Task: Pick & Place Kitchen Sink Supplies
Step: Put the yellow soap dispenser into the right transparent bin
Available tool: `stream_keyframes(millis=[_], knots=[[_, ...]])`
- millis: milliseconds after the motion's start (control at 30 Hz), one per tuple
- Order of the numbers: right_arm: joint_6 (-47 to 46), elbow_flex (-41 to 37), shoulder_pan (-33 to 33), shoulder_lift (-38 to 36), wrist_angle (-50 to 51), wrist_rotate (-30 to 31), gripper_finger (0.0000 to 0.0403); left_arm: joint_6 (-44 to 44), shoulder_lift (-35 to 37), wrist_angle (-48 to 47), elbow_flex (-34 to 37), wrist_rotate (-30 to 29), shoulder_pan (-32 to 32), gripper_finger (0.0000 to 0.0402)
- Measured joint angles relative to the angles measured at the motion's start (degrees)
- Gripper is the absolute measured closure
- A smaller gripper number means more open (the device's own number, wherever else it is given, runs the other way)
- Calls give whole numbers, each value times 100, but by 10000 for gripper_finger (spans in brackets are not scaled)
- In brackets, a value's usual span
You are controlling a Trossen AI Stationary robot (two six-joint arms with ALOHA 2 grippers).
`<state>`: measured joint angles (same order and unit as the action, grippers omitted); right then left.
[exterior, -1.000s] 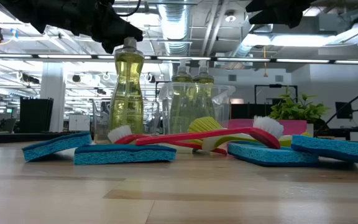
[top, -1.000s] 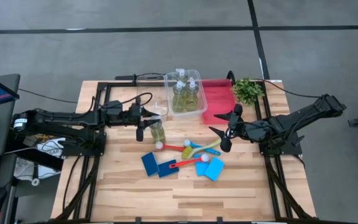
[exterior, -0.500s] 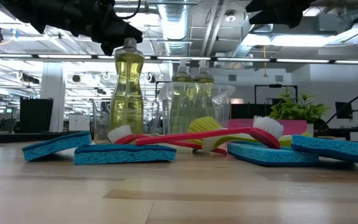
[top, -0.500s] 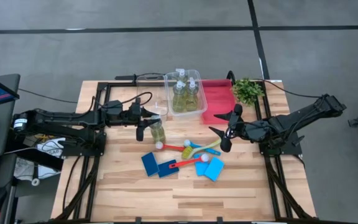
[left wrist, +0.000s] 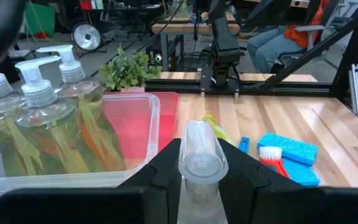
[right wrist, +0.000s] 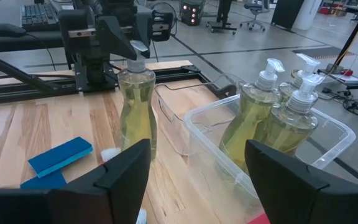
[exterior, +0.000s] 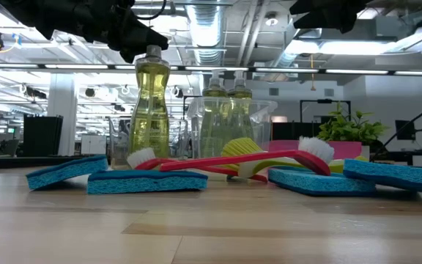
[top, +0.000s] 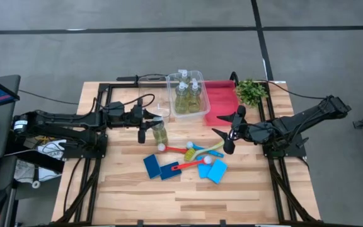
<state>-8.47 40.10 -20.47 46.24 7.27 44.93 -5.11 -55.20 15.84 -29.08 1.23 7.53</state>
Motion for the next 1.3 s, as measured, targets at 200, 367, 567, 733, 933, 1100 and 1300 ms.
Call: stream_keyframes(millis=[200,367,567,733,933,1100,1300], knots=[[0,0,0,0,0,0,148,-17,0,14,0,-9,0,317],[0,0,0,0,-2,0,148,55,-14,141,13,-29,2,318],[2,0,0,0,0,0,148,388,7,415,20,-44,-1,319],[2,0,0,0,1,4,148,407,35,542,20,-20,-2,319],[2,0,0,0,2,11,148,389,42,614,19,-22,-2,319],[2,0,0,0,2,11,148,388,44,695,17,-20,-2,318],[2,0,0,0,2,11,148,390,44,702,15,-18,-2,319]])
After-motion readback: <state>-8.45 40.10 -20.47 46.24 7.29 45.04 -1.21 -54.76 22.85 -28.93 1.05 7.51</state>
